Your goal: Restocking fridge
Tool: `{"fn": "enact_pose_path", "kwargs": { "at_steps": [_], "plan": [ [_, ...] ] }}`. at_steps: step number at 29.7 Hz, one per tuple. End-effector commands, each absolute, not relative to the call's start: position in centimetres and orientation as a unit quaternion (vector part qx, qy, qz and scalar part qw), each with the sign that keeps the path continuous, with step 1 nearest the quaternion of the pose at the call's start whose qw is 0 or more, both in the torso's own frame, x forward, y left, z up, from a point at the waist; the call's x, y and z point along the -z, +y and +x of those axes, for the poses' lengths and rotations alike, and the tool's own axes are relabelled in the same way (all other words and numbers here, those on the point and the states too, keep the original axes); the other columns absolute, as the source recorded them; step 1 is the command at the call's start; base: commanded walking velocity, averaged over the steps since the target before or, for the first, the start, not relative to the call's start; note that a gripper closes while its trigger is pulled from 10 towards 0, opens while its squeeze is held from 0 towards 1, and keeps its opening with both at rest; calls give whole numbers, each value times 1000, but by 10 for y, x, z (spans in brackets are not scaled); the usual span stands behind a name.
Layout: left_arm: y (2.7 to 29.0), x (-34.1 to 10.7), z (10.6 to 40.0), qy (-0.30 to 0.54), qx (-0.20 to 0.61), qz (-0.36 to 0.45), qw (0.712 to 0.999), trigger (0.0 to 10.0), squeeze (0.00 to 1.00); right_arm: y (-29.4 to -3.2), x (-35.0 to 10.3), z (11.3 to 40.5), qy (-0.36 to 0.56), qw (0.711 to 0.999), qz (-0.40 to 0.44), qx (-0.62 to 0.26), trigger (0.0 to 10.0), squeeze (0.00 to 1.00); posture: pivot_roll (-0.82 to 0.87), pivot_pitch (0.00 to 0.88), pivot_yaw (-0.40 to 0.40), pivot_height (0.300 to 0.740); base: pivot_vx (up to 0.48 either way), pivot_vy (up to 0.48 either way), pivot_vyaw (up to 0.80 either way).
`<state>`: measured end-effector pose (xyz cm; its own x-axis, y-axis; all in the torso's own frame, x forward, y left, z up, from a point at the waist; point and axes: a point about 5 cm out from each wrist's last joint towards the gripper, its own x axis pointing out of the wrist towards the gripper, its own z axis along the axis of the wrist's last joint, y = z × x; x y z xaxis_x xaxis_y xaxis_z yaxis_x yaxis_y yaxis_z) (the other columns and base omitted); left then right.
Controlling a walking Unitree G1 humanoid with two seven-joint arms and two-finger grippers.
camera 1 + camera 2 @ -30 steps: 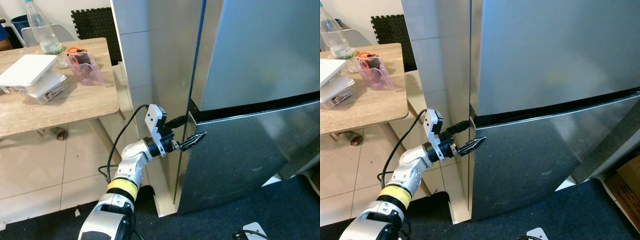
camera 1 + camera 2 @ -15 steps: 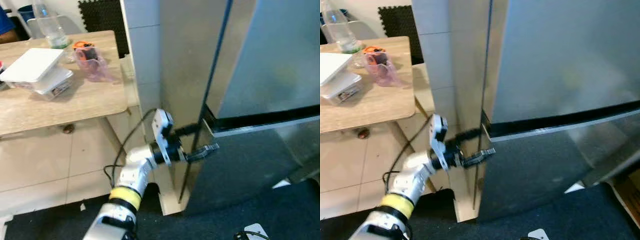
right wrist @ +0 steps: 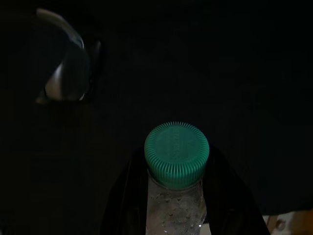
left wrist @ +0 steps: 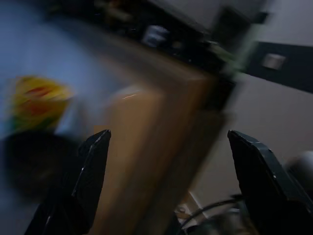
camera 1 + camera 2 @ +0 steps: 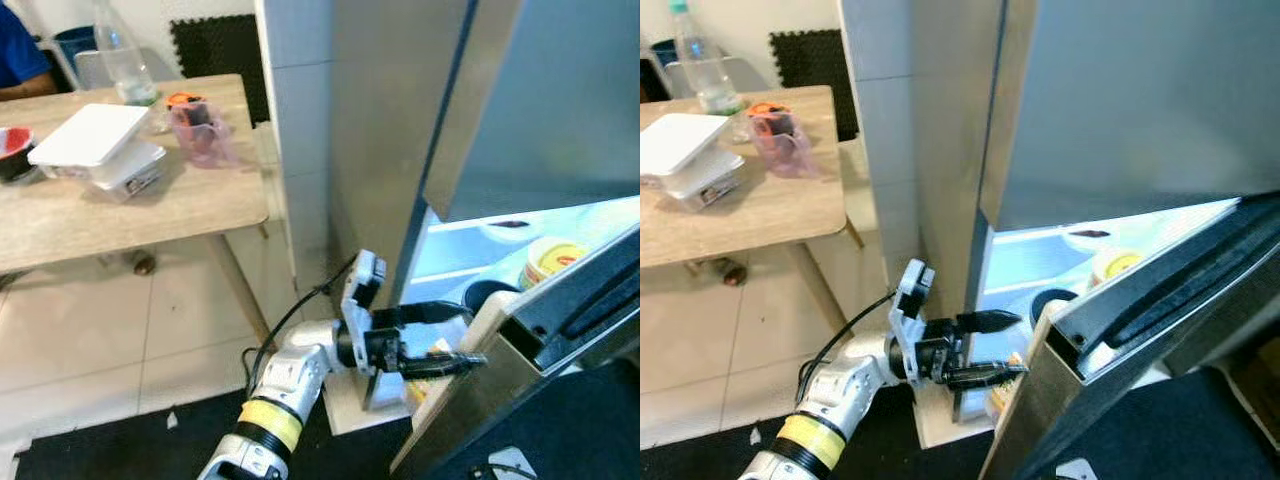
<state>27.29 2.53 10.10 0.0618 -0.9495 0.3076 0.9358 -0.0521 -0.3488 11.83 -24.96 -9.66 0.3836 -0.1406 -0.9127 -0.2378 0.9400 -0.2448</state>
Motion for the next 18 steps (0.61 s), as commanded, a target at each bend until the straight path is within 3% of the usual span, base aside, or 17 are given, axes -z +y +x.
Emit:
{"fn": "enact_pose_path", "kwargs": {
  "at_steps": [1, 2, 4, 7, 11, 18],
  "plan": [
    [47, -71, 273, 64, 632, -233, 736, 10000, 0, -250, 97, 118, 557, 812, -173, -25, 10000, 0, -55, 67, 4, 740, 0, 0, 0],
    [47, -71, 273, 64, 632, -233, 736, 10000, 0, -250, 97, 118, 557, 812, -173, -25, 10000, 0, -55, 67, 4, 740, 0, 0, 0],
    [70, -40, 267, 125, 569, -228, 780, 10000, 0, -250, 97, 117, 558, 811, -171, -20, 10000, 0, -55, 67, 4, 740, 0, 0, 0],
    [81, -28, 263, 151, 538, -228, 797, 10000, 0, -249, 97, 117, 559, 810, -175, -22, 10000, 0, -55, 67, 4, 740, 0, 0, 0],
    [136, 24, 240, 268, 348, -231, 868, 10000, 0, -251, 97, 116, 565, 805, -178, -18, 10000, 0, -44, 59, -2, 740, 0, 0, 0],
    [164, 51, 215, 331, 232, -213, 890, 10000, 0, -253, 98, 114, 578, 793, -193, -20, 10000, 0, -43, 57, -7, 740, 0, 0, -421]
  ]
}}
